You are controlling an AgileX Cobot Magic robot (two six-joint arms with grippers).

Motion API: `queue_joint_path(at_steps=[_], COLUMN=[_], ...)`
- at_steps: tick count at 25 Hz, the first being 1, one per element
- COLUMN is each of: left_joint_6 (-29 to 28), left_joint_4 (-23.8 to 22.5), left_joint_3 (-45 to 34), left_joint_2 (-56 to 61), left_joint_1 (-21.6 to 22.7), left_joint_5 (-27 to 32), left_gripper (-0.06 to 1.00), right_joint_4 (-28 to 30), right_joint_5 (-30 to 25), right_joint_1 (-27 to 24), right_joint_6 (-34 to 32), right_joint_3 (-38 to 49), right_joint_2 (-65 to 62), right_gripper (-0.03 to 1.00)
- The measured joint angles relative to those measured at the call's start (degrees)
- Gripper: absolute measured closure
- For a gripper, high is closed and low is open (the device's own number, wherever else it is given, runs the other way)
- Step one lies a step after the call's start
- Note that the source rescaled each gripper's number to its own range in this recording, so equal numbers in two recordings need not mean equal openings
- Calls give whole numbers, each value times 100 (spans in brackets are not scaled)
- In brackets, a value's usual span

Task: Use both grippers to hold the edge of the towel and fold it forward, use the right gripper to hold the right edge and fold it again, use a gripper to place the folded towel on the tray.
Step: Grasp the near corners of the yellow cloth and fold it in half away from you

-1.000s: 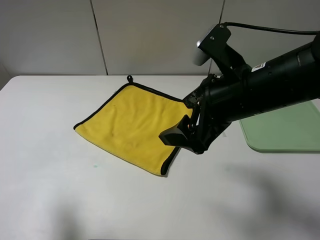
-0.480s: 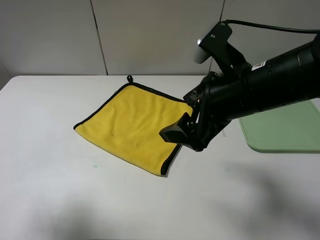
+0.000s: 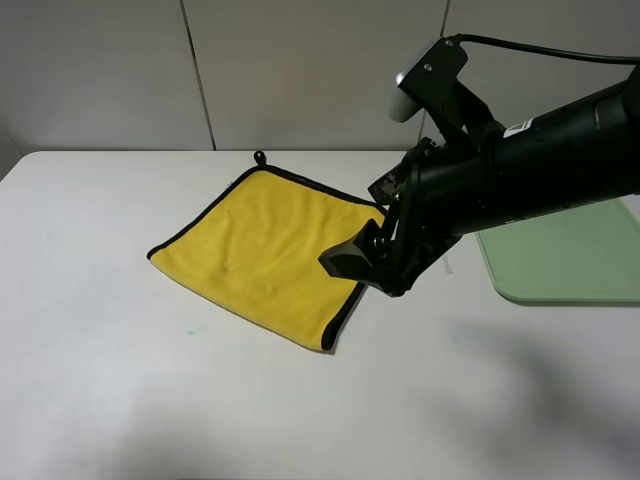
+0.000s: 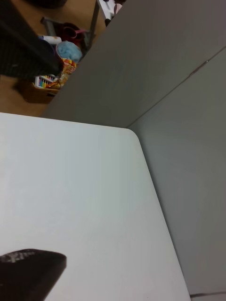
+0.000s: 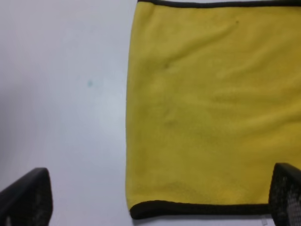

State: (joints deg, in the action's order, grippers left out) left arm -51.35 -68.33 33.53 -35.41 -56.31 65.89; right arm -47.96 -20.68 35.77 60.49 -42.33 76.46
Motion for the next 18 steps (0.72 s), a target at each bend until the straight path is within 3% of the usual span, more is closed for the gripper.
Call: queue_joint_path(at_steps=[4,8,13,18], left_joint_6=[-46,-476,-1516,-1676], left_joint_4=[-89,109,816,1591], left_joint_3=[0,0,0,0], left_joint_2=[-7,-7,-7,-7], left_joint_1=[144,796,1636,1918], left_joint_5=[-8,-329,-1589,-2767], left_gripper=[21,21,21,21], right_joint_4=[0,0,0,0], right_joint_5=[102,109,109,109], right_joint_1=[0,0,0,0], right_joint_6=[0,0,0,0], right_joint_3=[0,0,0,0], right_joint_2=[0,0,0,0], right_gripper=[-3,-3,-3,-3])
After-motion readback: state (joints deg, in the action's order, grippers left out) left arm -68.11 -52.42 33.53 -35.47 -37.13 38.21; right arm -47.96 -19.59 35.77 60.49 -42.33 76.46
